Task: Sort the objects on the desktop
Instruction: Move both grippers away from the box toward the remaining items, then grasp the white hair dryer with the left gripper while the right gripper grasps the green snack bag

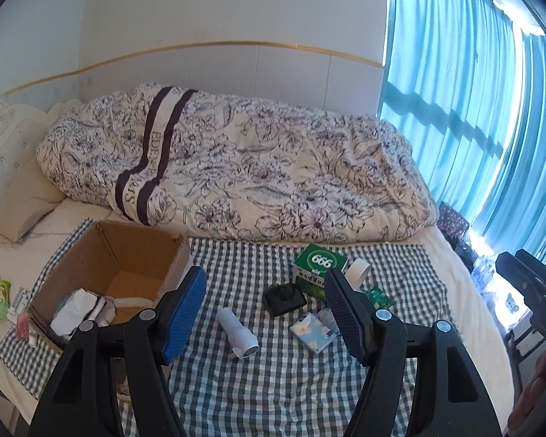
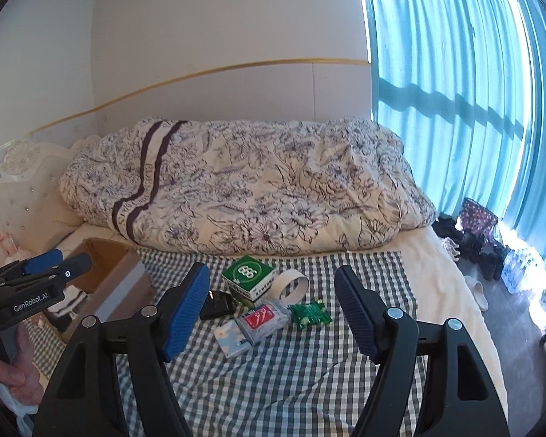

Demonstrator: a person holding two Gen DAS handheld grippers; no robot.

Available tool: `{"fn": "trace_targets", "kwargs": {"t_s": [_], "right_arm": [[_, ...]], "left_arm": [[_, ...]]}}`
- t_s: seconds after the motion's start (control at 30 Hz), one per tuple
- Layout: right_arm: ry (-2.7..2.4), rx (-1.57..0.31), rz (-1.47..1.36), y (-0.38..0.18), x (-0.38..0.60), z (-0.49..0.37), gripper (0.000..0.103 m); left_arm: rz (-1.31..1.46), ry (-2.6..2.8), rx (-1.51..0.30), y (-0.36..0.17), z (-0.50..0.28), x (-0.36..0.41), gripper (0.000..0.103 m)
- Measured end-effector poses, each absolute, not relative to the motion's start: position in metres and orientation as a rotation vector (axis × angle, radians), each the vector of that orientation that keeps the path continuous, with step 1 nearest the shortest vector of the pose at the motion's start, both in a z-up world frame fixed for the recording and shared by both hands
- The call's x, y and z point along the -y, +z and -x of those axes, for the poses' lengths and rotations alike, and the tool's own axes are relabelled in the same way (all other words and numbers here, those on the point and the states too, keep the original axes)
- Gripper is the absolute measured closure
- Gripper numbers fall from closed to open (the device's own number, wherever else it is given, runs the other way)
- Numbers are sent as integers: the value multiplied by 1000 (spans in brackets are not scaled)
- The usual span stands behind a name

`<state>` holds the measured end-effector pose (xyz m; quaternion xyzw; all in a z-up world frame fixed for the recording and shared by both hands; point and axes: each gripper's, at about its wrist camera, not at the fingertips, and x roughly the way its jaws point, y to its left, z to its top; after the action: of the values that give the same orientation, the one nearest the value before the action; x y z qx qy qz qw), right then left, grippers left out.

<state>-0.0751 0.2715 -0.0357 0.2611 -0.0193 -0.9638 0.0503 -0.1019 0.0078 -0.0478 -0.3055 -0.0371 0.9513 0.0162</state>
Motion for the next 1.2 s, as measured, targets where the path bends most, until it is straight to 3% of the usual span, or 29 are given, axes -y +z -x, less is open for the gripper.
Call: {"fn": "trace_targets", "kwargs": {"t_s": [0.53,0.63,1.2], "right_arm": [[-2885,93,-1078,-143,-293,145,32],[-2852,172,-1105,-157,-301,155,32],[-2806,119,-1310,-249,-307,219,32]], "left_arm": [[1224,2891,43,-164,172,-14,33],[1286,2870,50,-187,184,-15,33],[1486,2798,56,-278,221,-7,33]]}}
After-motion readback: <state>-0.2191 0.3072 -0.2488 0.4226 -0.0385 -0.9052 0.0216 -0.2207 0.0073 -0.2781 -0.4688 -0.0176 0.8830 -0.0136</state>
